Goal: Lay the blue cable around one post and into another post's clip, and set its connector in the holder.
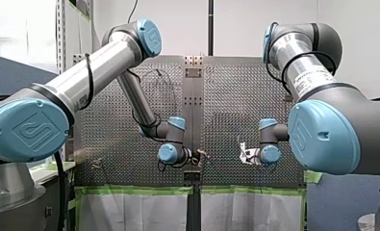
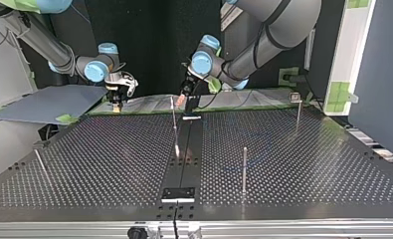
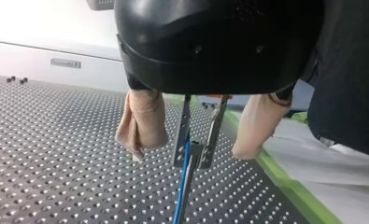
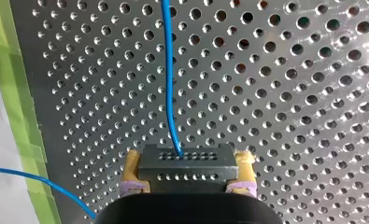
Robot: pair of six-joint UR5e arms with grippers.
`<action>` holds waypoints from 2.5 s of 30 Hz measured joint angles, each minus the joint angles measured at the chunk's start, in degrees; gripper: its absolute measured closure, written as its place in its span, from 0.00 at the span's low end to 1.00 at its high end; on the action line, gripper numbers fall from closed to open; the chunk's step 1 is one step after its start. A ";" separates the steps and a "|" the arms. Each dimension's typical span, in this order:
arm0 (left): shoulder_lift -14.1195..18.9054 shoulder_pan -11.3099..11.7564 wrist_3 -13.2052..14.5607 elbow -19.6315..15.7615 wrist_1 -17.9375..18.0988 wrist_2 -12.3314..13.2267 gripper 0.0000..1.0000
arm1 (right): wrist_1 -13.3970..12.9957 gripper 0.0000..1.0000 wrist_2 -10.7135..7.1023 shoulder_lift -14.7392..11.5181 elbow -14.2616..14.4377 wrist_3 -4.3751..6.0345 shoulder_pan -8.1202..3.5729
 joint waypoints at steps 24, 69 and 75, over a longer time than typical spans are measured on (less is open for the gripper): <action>0.04 0.25 0.23 -0.04 -0.81 0.21 0.01 | 0.00 1.00 -0.51 0.09 0.02 0.37 -0.21; 5.27 -0.48 -2.44 -4.66 0.31 -7.97 0.01 | -0.09 1.00 -0.63 0.13 0.01 0.43 -0.93; 8.75 -1.10 -5.19 -8.13 1.90 -11.45 0.04 | -0.07 1.00 -0.62 0.12 0.00 0.62 -0.93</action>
